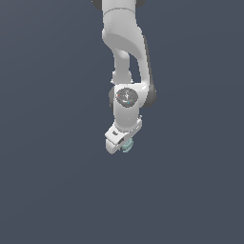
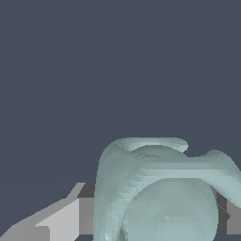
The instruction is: Pick up the object and move it to a goal position.
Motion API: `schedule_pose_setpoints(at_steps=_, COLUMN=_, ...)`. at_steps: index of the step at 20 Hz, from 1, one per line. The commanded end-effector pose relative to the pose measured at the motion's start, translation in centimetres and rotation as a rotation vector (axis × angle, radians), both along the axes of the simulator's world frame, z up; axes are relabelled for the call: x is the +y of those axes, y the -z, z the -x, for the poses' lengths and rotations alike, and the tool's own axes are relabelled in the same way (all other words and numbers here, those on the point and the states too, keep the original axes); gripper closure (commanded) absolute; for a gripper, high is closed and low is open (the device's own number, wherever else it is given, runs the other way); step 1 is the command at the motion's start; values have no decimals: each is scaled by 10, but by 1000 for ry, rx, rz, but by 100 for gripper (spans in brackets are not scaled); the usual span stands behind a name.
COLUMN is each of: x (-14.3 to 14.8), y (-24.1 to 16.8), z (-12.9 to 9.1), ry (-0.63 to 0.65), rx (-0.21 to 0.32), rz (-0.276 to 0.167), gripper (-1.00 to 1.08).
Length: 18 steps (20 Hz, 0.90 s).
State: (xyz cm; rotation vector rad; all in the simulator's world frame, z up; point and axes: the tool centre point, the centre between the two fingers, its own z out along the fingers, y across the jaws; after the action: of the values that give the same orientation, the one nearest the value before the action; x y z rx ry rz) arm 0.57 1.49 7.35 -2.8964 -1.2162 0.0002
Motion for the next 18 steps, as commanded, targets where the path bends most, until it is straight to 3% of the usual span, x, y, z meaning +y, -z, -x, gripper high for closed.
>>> schedule_pose_setpoints(at_steps=1, x=-10, y=-17, z=-6, ry=0, rx=-1, rz=0, gripper=108)
schedule_pose_setpoints(at_steps=18, x=-92, y=-153, z=-54, ry=0, rx=0, rz=-1, gripper=108)
